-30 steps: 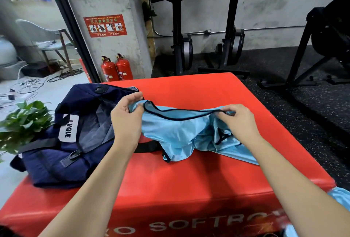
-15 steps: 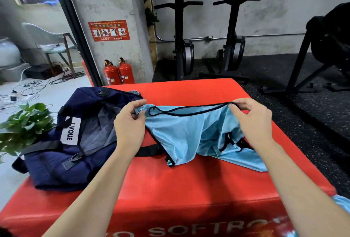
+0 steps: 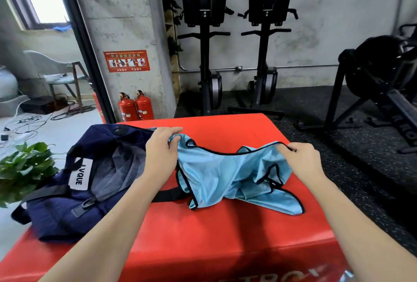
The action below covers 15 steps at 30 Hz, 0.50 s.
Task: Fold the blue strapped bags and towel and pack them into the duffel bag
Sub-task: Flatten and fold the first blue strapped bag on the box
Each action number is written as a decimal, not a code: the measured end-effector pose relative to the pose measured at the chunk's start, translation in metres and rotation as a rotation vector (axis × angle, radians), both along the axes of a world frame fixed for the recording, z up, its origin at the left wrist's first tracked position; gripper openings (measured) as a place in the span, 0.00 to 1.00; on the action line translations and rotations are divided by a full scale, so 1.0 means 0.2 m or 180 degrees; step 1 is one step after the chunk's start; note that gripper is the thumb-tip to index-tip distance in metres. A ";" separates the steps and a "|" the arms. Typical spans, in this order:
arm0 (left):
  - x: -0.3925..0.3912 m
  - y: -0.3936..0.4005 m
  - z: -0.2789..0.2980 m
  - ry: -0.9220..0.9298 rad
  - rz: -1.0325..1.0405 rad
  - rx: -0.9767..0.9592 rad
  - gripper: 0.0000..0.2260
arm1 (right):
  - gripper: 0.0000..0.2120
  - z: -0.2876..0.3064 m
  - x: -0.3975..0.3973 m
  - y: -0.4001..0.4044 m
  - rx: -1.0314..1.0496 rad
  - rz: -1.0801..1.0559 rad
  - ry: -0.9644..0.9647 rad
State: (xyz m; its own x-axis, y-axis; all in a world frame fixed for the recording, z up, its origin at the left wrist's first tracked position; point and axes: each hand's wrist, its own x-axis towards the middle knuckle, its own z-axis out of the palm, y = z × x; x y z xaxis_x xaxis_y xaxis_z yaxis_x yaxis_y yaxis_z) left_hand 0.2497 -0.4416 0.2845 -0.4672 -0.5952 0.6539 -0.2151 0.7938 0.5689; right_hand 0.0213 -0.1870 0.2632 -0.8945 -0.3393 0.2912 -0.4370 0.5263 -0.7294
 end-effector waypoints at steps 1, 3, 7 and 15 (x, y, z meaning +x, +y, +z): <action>0.00 0.01 0.03 -0.0046 -0.0034 -0.0060 0.11 | 0.25 0.03 0.01 0.01 0.0014 0.0032 -0.0067; 0.00 0.04 0.11 -0.0051 -0.0111 -0.0103 0.11 | 0.21 0.09 0.03 0.04 -0.0153 0.0173 -0.0414; 0.02 0.12 0.32 0.0093 -0.0175 -0.0247 0.10 | 0.09 0.27 0.11 0.04 -0.1539 0.0751 -0.1723; 0.04 0.22 0.79 0.0591 -0.0186 -0.0767 0.09 | 0.14 0.77 0.26 0.03 -0.2871 0.1731 -0.2161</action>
